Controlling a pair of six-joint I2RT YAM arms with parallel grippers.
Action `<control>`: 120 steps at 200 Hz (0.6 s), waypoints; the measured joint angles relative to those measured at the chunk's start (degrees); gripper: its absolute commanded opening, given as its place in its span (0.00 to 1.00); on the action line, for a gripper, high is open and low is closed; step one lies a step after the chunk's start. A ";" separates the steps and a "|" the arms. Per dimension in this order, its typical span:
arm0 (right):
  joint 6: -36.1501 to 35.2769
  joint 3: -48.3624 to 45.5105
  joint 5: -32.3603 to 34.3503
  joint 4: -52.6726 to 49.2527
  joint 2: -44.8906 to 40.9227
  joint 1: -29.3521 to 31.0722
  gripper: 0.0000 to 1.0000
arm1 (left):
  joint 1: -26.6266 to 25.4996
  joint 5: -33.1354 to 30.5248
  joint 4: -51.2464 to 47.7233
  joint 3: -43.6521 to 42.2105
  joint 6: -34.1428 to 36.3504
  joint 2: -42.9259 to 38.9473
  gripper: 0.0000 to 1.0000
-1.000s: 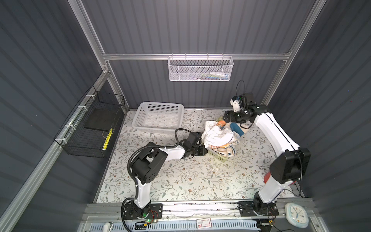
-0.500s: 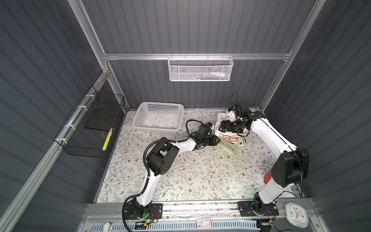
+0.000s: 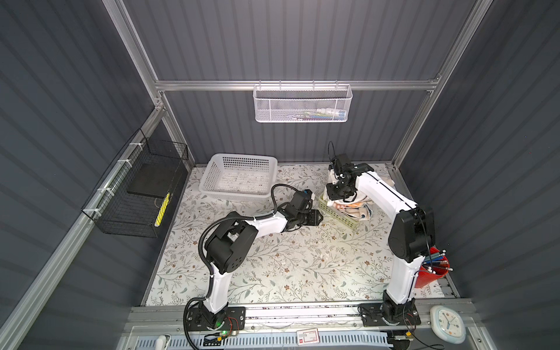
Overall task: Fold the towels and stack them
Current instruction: 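Grasp the white towel with the right gripper and lift it upward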
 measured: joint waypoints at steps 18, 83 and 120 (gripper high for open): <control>-0.09 1.60 1.92 -0.31 -1.84 0.26 0.00 | 0.31 -0.44 -1.36 -0.52 0.72 -1.25 0.47; -4.50 18.29 7.76 -1.68 -11.65 0.28 0.00 | 0.48 -1.86 -6.64 1.92 7.41 -9.14 0.47; -6.40 31.08 7.48 -3.67 -13.66 0.31 0.00 | 0.85 -2.93 -8.28 4.24 10.51 -14.95 0.48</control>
